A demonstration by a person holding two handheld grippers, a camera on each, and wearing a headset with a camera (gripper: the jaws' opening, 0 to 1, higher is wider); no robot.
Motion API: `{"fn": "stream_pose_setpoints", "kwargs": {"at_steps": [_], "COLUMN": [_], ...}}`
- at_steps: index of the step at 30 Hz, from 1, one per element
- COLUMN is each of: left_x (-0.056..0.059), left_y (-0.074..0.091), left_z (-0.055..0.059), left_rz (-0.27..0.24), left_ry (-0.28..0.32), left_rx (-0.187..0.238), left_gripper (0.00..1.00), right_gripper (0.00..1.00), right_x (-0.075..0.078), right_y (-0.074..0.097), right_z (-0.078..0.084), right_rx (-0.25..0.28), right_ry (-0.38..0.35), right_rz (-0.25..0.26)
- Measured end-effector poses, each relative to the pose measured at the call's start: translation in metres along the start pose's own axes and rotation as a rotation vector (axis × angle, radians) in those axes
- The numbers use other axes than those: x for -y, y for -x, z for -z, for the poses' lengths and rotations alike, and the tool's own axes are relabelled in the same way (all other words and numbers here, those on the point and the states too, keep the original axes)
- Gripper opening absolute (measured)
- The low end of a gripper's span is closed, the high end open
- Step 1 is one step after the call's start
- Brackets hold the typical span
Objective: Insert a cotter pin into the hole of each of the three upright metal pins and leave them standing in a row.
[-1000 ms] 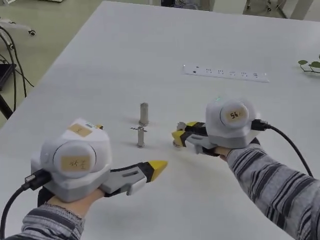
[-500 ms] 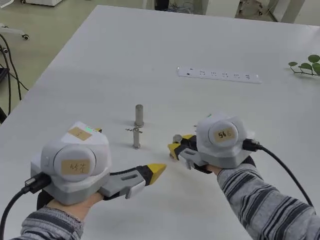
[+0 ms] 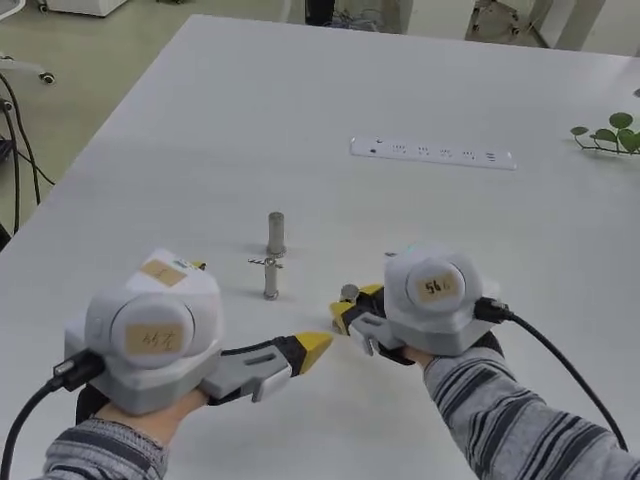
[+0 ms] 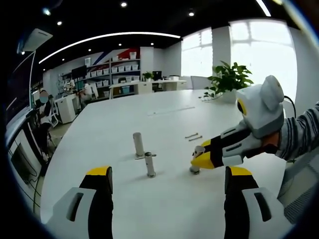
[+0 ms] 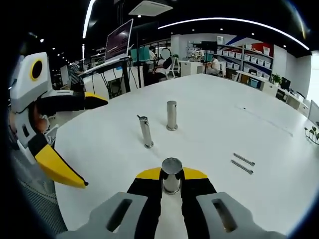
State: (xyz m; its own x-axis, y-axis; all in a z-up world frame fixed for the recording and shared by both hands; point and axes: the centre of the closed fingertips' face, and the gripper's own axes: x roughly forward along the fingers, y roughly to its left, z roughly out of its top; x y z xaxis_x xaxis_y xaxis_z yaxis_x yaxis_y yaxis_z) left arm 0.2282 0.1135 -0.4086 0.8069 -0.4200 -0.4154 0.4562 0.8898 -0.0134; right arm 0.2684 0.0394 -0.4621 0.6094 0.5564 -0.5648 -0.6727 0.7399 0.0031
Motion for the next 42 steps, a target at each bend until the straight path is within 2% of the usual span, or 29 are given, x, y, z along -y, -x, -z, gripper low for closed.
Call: {"fn": "stream_pose_setpoints", "kwargs": {"at_steps": [4,7,10,16,21,24,27,33,38,42], "left_x": [0.001,0.002,0.003,0.002,0.002,0.004,0.005,0.004,0.006,0.007], "left_y": [-0.001,-0.001,-0.001,0.0,0.0,0.0,0.0,0.001,0.001,0.0], "left_z": [0.002,0.002,0.003,0.001,0.002,0.0,-0.001,-0.003,-0.004,-0.003], "left_rz": [0.003,0.005,0.008,-0.001,-0.004,0.002,0.009,0.006,0.018,0.021], "left_ry": [-0.003,-0.002,-0.005,0.001,0.002,0.004,0.005,0.006,0.0,-0.007], "left_rx": [-0.007,-0.006,-0.011,0.005,0.005,0.007,0.008,0.01,0.017,0.005], "left_gripper": [0.92,0.92,0.92,0.94,0.96,0.96,0.97,0.98,0.99,0.99], "right_gripper": [0.09,0.1,0.21,0.28,0.29,0.33,0.35,0.34,0.3,0.27], "right_x": [-0.001,-0.002,-0.002,-0.004,0.001,0.012,0.021,0.033,0.055,0.074], "right_y": [0.001,0.001,0.001,0.007,0.017,0.024,0.027,0.034,0.033,0.028], "right_z": [0.0,0.001,0.0,0.001,0.003,0.006,0.009,0.013,0.011,0.008], "right_rx": [-0.003,-0.002,0.002,0.014,0.009,-0.016,-0.031,-0.068,-0.115,-0.163], "right_ry": [0.02,-0.009,-0.036,-0.043,-0.009,0.027,0.015,0.026,0.029,0.076], "right_rz": [0.007,0.0,-0.007,-0.058,-0.09,-0.089,-0.099,-0.155,-0.16,-0.151]}}
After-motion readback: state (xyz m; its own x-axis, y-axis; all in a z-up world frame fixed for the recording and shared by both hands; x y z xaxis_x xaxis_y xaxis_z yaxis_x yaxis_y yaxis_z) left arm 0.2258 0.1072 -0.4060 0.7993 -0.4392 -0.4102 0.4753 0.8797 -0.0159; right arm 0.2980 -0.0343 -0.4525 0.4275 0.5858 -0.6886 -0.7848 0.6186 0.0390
